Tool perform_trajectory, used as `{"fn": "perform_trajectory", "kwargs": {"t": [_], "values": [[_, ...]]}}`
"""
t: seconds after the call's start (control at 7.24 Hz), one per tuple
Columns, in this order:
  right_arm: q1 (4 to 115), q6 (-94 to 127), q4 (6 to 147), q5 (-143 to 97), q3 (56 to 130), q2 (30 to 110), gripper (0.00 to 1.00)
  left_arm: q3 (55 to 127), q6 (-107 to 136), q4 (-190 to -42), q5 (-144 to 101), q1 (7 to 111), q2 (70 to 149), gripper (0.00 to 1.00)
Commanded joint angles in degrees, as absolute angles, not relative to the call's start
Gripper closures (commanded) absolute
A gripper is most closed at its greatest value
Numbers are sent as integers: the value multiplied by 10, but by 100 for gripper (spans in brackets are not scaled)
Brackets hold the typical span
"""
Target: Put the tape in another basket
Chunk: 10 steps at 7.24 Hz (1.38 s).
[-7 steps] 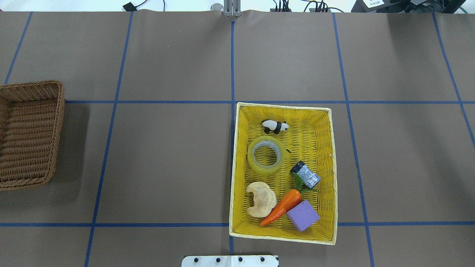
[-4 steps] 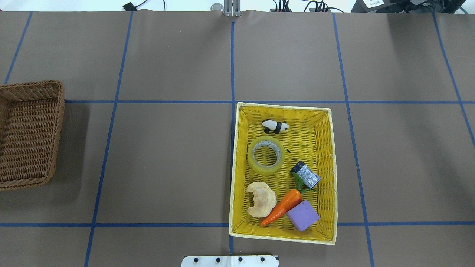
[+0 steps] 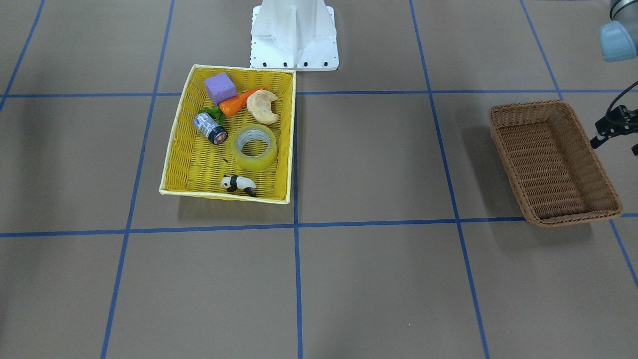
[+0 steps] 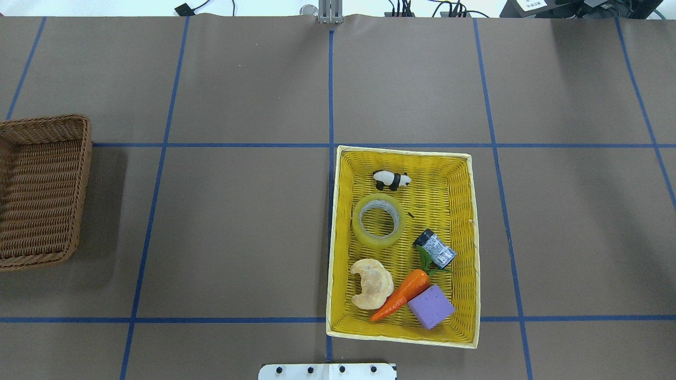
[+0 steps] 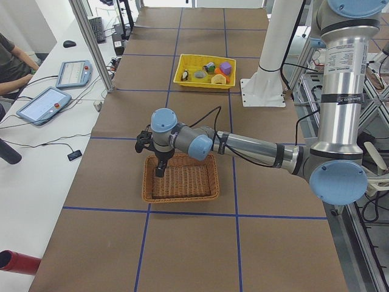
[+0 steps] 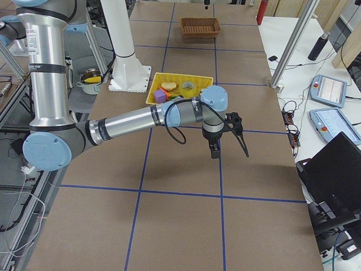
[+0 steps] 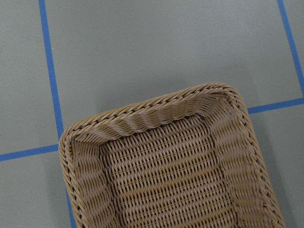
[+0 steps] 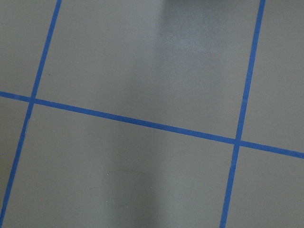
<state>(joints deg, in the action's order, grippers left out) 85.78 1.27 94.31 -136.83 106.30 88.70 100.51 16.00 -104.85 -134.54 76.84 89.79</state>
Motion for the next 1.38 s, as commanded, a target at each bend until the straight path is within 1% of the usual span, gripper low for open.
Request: {"fn": "perform_trajectory", "kwargs": {"t": [0.0, 0.55, 0.83, 1.24], "values": [[858, 12, 943, -1368, 1059, 889, 0, 1016, 161, -1049, -1346, 768, 901, 2], [854, 5, 944, -1369, 1056, 903, 0, 1026, 163, -1041, -1350, 769, 908, 2], [845, 6, 944, -1370, 1056, 916, 0, 1038, 234, -1043, -1385, 770, 912, 2], [833, 9, 945, -1369, 1056, 917, 0, 1056, 235, -1049, -1382, 773, 900, 2]]}}
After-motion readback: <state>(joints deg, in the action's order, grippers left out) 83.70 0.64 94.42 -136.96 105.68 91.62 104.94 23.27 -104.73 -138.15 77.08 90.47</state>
